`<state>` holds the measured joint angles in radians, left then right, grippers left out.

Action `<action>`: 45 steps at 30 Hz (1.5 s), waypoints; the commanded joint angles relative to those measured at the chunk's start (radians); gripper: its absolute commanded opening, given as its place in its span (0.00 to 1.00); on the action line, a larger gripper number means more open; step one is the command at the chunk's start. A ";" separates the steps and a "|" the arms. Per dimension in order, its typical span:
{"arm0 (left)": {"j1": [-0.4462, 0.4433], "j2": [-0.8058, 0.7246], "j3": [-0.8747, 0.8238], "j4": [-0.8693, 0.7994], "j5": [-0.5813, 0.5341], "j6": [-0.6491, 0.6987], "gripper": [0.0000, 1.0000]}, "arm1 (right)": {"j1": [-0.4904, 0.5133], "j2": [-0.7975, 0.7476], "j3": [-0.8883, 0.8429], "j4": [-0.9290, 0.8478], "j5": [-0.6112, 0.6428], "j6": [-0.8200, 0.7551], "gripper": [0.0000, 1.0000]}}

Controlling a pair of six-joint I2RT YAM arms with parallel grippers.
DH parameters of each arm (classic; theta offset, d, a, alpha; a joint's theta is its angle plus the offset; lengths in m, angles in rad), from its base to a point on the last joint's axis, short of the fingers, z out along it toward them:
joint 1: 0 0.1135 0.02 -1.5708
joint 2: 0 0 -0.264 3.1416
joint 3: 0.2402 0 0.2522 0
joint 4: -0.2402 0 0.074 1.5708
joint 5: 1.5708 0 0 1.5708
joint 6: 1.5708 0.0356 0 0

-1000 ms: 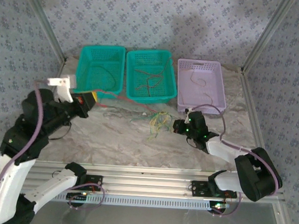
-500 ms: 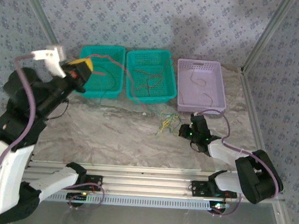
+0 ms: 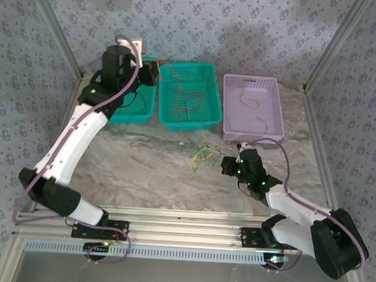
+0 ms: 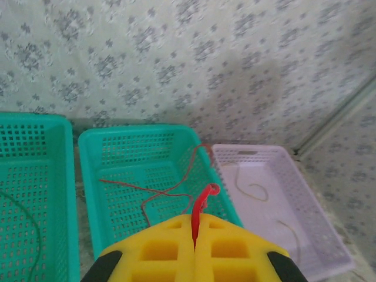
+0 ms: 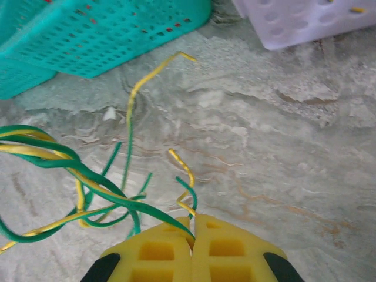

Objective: Untangle the cables

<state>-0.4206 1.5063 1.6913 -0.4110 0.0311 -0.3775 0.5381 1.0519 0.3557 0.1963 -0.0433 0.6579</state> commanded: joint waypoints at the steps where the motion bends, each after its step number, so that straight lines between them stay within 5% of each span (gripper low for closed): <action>1: -0.001 0.109 0.058 0.075 0.007 0.034 0.00 | 0.020 -0.052 -0.015 -0.039 0.016 -0.020 0.00; 13: -0.046 0.558 0.331 -0.066 -0.058 0.086 0.00 | 0.077 -0.117 -0.016 -0.062 0.023 -0.052 0.00; 22: -0.065 0.682 0.278 -0.065 -0.125 0.036 0.01 | 0.079 -0.179 -0.009 -0.104 0.036 -0.063 0.00; 24: -0.065 0.700 0.281 -0.069 -0.112 0.026 0.10 | 0.079 -0.183 -0.003 -0.115 0.037 -0.064 0.00; 28: -0.067 0.734 0.329 -0.102 -0.073 0.023 0.55 | 0.080 -0.187 0.009 -0.128 0.044 -0.064 0.00; 33: -0.069 0.692 0.408 -0.154 -0.018 0.040 0.96 | 0.079 -0.182 0.038 -0.144 0.058 -0.070 0.00; 39: -0.073 0.558 0.466 -0.254 0.073 -0.022 1.00 | 0.077 -0.144 0.082 -0.166 0.090 -0.080 0.00; 45: -0.092 0.276 0.197 -0.175 0.108 -0.127 1.00 | 0.069 -0.099 0.117 -0.155 0.085 -0.073 0.00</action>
<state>-0.4961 1.9228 1.9728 -0.6056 0.0956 -0.4377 0.6102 0.9421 0.4324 0.0402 0.0238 0.5938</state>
